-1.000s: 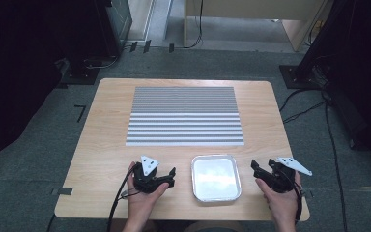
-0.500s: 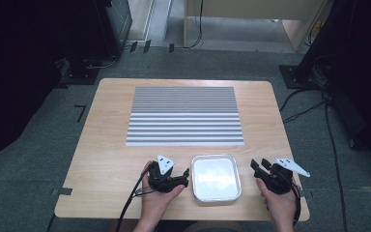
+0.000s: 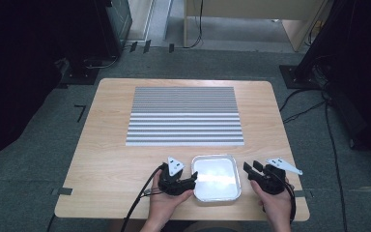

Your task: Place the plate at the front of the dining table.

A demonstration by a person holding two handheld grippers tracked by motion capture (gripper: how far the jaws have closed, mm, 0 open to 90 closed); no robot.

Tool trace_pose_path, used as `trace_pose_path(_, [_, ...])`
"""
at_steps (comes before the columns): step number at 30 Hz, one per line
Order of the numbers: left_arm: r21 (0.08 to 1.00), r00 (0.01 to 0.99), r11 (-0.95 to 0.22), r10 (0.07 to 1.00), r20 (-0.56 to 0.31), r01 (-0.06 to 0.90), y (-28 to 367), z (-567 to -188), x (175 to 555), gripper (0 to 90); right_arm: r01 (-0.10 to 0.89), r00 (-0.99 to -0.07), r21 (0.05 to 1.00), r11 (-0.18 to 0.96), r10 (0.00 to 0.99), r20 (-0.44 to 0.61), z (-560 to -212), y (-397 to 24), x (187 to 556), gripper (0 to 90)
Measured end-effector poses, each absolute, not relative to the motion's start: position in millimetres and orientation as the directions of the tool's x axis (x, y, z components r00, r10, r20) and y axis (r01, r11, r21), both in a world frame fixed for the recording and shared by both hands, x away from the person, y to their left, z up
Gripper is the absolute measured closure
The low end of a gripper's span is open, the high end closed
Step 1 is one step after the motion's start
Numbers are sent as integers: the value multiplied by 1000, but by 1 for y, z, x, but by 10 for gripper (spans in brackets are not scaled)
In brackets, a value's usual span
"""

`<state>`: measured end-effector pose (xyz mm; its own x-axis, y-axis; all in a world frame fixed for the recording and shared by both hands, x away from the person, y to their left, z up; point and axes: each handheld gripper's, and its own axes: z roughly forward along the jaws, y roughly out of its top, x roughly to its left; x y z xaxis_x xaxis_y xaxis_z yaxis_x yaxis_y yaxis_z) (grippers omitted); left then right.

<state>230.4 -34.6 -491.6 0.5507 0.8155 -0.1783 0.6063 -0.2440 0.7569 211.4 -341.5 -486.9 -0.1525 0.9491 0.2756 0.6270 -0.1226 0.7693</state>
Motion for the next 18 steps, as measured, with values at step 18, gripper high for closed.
trace_pose_path(18, [717,565,-247,789,-241,652,-41,-497,231,732,718,-175,643,-265,826,536,-495,-341,214,840])
